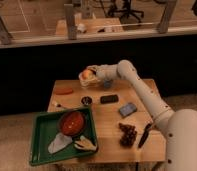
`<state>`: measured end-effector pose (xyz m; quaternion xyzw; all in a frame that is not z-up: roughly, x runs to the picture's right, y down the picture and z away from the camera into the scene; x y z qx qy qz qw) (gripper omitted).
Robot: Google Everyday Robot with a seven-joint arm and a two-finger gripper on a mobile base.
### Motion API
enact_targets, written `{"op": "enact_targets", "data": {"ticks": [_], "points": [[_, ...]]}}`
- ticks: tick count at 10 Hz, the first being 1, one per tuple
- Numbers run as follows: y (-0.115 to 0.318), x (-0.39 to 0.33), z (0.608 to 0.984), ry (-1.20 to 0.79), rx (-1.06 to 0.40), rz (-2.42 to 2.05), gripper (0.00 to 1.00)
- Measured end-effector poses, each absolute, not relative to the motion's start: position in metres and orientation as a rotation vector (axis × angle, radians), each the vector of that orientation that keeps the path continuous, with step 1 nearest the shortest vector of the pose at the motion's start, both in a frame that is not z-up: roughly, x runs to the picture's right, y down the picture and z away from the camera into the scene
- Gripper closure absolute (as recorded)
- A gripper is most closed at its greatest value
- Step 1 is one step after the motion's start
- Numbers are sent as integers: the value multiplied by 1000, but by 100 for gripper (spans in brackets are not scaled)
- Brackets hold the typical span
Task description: Place apple in paper cup
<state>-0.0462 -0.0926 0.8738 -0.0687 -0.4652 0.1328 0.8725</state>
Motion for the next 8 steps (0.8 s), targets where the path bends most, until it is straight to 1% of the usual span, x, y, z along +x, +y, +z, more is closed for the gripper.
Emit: {"op": "enact_targets", "data": {"ticks": [8], "points": [[-98, -58, 897, -950, -156, 302, 100]]}}
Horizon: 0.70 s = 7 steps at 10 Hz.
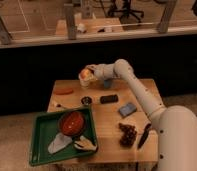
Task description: Place apple in paper cup
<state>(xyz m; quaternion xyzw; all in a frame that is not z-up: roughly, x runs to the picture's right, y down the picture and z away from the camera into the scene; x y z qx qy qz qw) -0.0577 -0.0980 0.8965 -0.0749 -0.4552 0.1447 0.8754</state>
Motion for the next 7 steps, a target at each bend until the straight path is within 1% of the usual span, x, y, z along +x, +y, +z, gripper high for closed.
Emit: {"op": "enact_targets", "data": {"ticks": [5, 6, 7], "points": [[-103, -65, 905, -925, -151, 321, 100], [-104, -66, 906, -922, -149, 325, 98], [-106, -67, 908, -916, -149, 334, 90]]}}
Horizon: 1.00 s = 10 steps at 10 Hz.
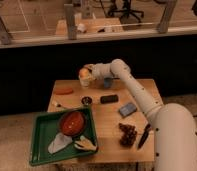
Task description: Place apple in paper cup
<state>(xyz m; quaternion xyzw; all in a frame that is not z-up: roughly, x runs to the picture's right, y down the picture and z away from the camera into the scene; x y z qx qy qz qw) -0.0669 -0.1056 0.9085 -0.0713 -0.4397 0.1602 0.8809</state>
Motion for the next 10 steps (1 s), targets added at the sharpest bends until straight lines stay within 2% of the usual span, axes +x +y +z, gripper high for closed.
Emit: {"op": "enact_targets", "data": {"ticks": [6, 7, 10], "points": [[-109, -69, 921, -831, -94, 414, 29], [-110, -67, 921, -821, -95, 430, 22], [-113, -67, 919, -817, -109, 442, 20]]}}
